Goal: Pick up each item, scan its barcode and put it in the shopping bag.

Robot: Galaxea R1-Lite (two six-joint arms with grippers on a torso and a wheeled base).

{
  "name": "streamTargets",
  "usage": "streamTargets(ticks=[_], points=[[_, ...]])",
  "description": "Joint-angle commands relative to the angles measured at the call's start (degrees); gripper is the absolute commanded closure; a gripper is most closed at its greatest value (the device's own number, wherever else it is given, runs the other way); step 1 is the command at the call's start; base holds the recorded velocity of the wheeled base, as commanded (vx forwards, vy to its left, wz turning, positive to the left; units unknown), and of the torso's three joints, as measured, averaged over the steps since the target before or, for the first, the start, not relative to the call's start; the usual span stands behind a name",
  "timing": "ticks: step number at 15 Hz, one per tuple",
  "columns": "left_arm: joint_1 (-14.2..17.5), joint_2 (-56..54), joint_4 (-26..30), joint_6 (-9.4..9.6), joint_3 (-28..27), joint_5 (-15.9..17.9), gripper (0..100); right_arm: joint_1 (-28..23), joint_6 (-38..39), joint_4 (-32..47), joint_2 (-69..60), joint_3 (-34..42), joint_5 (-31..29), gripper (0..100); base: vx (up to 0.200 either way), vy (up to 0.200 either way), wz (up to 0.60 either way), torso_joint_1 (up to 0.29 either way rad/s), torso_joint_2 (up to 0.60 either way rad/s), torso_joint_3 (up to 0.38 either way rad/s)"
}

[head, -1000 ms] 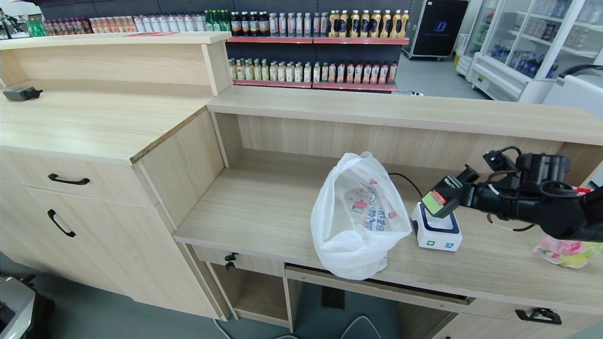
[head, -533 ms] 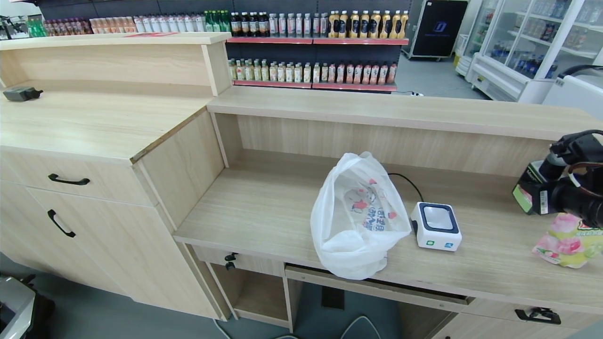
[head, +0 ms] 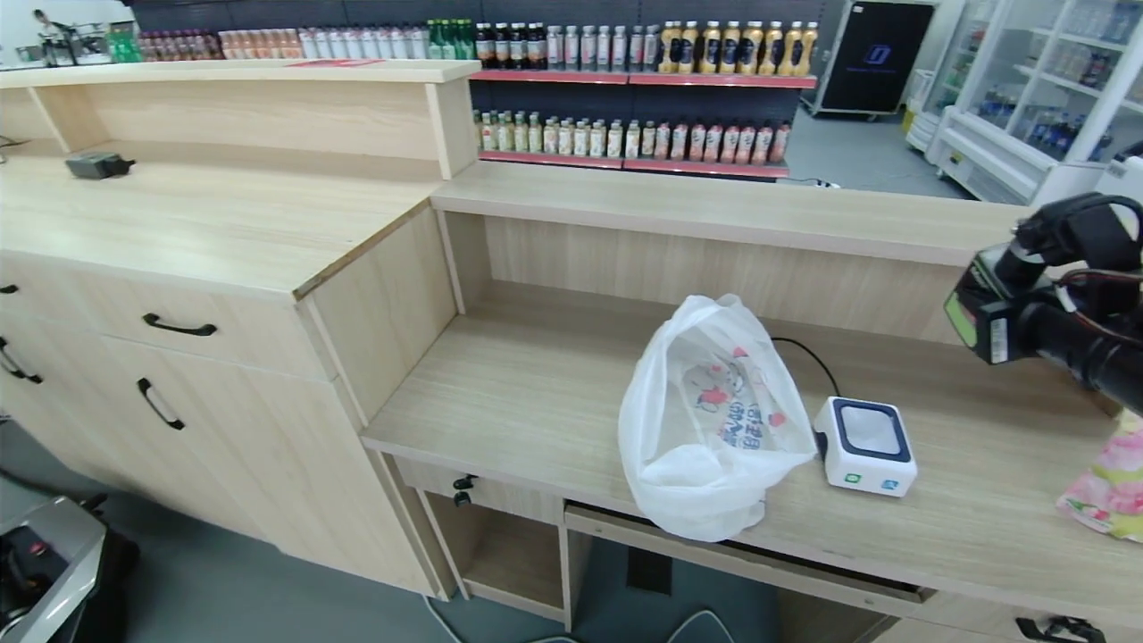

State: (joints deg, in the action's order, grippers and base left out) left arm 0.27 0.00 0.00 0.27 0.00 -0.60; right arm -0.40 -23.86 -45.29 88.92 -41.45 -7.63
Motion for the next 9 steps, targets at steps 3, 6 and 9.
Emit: streamTargets(ticks=[3, 6, 9], points=[[0.00, 0.00, 0.00, 0.00, 0.00, -0.02, 100, 3.30, 2.85, -0.85, 12.07, -5.57, -0.45, 100, 0.000, 0.000, 0.20, 0.001, 0.00, -0.001], [0.00, 0.00, 0.00, 0.00, 0.00, -0.02, 100, 0.93, 8.30, 0.99, 18.13, -4.87, 0.25, 100, 0.000, 0.000, 0.00, 0.000, 0.00, 0.000], [0.00, 0.00, 0.00, 0.00, 0.00, -0.02, 100, -0.74, 9.62, 0.82, 22.44, -4.52, 4.99, 100, 0.000, 0.000, 0.00, 0.000, 0.00, 0.000]])
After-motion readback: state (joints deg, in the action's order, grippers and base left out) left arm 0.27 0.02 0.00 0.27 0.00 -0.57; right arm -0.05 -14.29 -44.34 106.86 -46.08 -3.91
